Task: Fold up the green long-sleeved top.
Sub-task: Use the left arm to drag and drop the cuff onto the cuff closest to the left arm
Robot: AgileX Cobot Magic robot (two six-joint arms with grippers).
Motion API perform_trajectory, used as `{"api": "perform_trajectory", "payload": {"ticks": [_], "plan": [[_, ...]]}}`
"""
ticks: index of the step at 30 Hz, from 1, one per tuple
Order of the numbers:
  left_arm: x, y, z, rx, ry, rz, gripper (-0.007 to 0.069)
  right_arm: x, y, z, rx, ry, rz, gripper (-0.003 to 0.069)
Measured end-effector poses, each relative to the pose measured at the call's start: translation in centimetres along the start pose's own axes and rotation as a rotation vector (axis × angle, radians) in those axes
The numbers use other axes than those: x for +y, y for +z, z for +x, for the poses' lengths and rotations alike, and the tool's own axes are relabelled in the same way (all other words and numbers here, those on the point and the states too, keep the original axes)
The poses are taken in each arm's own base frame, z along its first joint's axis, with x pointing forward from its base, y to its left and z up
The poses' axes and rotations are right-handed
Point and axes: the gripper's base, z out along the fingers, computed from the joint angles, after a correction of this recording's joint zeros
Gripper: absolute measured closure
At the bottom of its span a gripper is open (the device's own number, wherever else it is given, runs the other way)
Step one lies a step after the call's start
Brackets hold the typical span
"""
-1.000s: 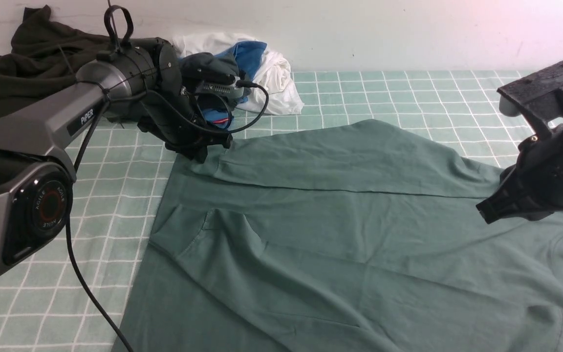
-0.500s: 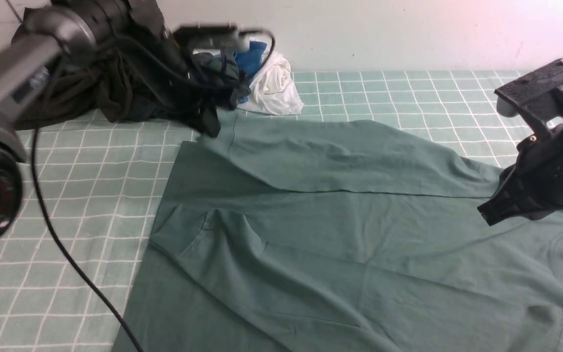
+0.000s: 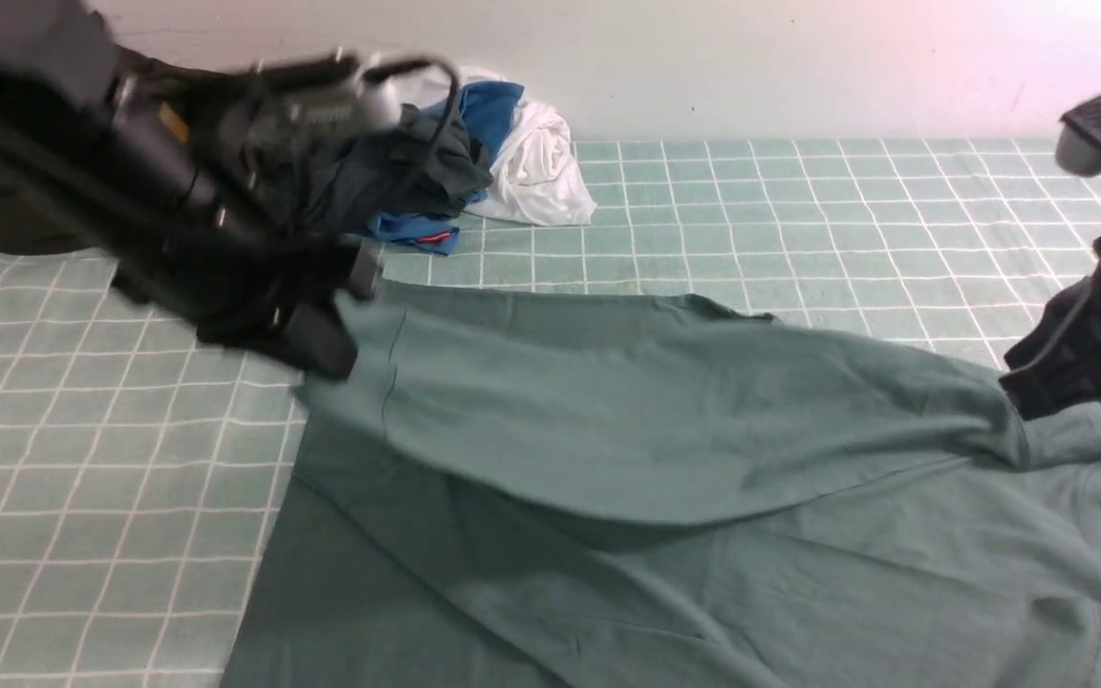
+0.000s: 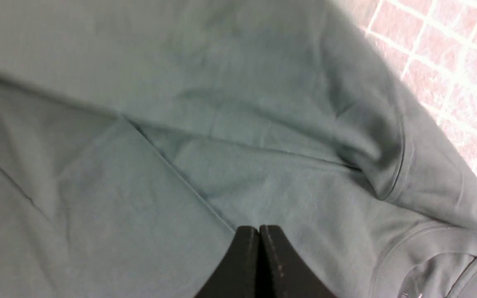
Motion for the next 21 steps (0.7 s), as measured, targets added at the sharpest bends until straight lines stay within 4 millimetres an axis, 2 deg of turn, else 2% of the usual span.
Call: {"api": "perform_trajectory", "payload": {"ticks": [1, 2, 5, 8, 10, 12, 14, 15, 21], "plan": [[0.1, 0.2, 0.5, 0.002, -0.007, 0.002, 0.0598, 0.0, -0.1, 0.0, -0.003, 0.003, -0.003, 0.0673], [0.4, 0.8, 2.4, 0.007, -0.027, -0.005, 0.0598, 0.2, -0.4, 0.1, -0.009, 0.013, -0.017, 0.0673], [1.1, 2.3, 5.4, 0.024, -0.061, -0.022, 0.0598, 0.4, -0.6, 0.2, 0.003, 0.022, -0.038, 0.0673], [1.9, 4.0, 7.4, 0.048, -0.058, -0.039, 0.0593, 1.2, -0.6, 0.4, 0.030, -0.003, -0.060, 0.0673], [2.2, 4.5, 8.0, 0.055, -0.047, -0.045, 0.0584, 1.7, -0.6, 0.5, 0.046, -0.019, -0.073, 0.0673], [2.6, 5.5, 9.2, 0.085, -0.026, -0.049, 0.0545, 3.1, -0.7, 0.8, 0.086, -0.070, -0.111, 0.0673], [2.7, 5.7, 9.6, 0.099, -0.001, -0.049, 0.0503, 3.9, -0.8, 1.1, 0.126, -0.102, -0.135, 0.0673], [2.8, 5.9, 10.0, 0.117, 0.037, -0.047, 0.0434, 4.8, -0.9, 1.4, 0.156, -0.138, -0.158, 0.0673], [1.8, 5.5, 11.3, 0.226, 0.197, 0.011, 0.0237, 7.3, -1.8, 2.3, 0.157, -0.230, -0.219, 0.0673]]}}
